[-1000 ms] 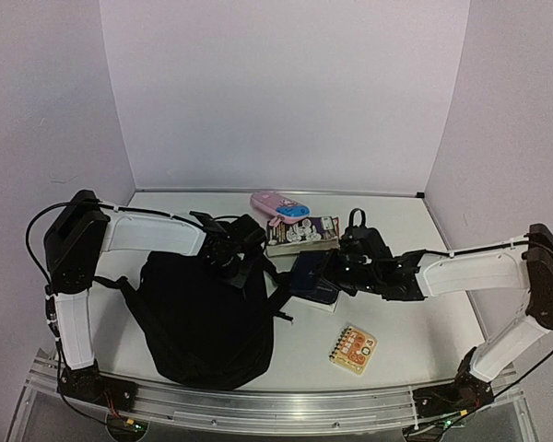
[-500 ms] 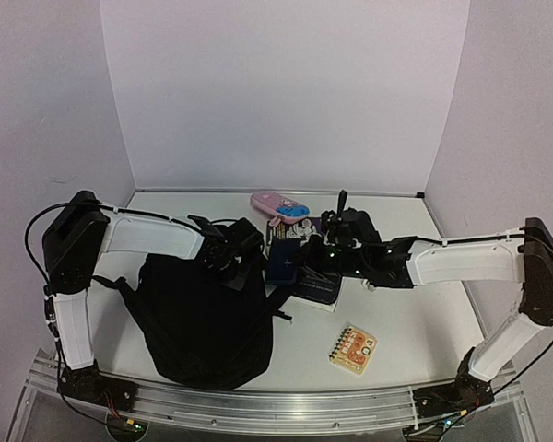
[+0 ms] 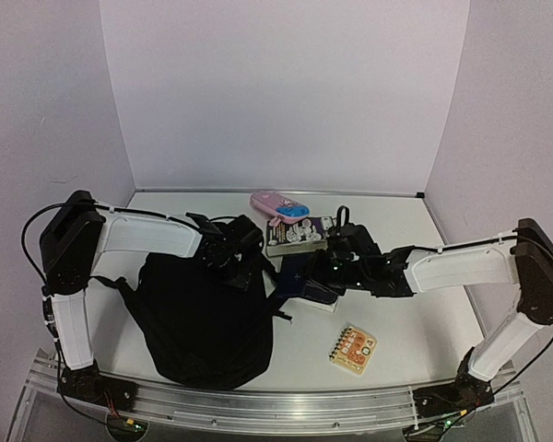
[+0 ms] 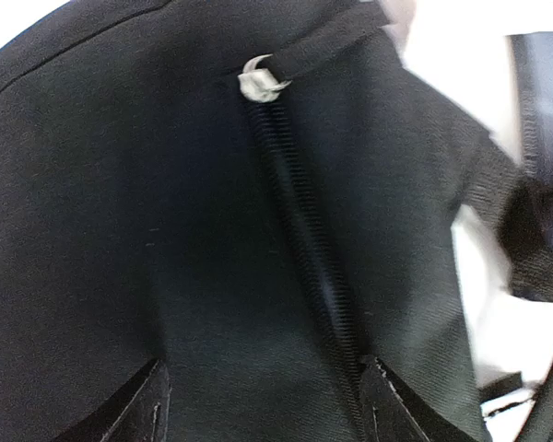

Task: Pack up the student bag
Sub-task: Place the book in the student bag.

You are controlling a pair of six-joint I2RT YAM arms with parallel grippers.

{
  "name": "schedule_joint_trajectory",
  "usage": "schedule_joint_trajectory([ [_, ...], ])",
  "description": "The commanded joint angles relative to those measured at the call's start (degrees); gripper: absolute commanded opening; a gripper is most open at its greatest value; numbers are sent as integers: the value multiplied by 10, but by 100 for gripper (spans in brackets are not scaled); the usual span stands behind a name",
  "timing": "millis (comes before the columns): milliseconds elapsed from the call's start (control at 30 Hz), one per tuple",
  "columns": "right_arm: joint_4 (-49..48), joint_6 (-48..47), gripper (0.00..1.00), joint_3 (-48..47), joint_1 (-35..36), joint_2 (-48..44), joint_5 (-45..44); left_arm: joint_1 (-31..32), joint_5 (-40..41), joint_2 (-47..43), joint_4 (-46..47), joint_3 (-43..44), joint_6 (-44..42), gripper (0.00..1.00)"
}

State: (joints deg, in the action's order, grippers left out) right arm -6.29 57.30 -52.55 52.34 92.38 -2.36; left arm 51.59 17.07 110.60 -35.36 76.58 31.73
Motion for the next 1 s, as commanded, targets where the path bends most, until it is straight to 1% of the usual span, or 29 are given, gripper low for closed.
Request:
schedule_joint_trajectory([
  [0, -19, 9, 0, 6, 2, -32, -21, 1, 86, 56, -96, 65, 33, 69],
  [100, -19, 9, 0, 8, 2, -36, -25, 1, 112, 78, -132, 79, 51, 67],
  [300, -19, 8, 0, 7, 2, -40, -27, 1, 101, 75, -123, 65, 67, 57],
  [400, -19, 8, 0, 7, 2, -41, -27, 1, 93, 79, -121, 62, 71, 49],
  [567, -19, 8, 0, 8, 2, -44, -27, 1, 84, 79, -116, 49, 81, 31],
  [733, -19, 5, 0, 5, 2, -44, -21, 1, 87, 60, -112, 34, 90, 17],
  [867, -20, -3, 0, -5, 2, -36, -7, 1, 92, 40, -103, 23, 92, 3],
  [900, -20, -3, 0, -7, 3, -35, -5, 1, 91, 35, -99, 19, 92, 1],
  [967, -20, -4, 0, -9, 3, -34, -1, 1, 90, 21, -83, 10, 89, 0],
])
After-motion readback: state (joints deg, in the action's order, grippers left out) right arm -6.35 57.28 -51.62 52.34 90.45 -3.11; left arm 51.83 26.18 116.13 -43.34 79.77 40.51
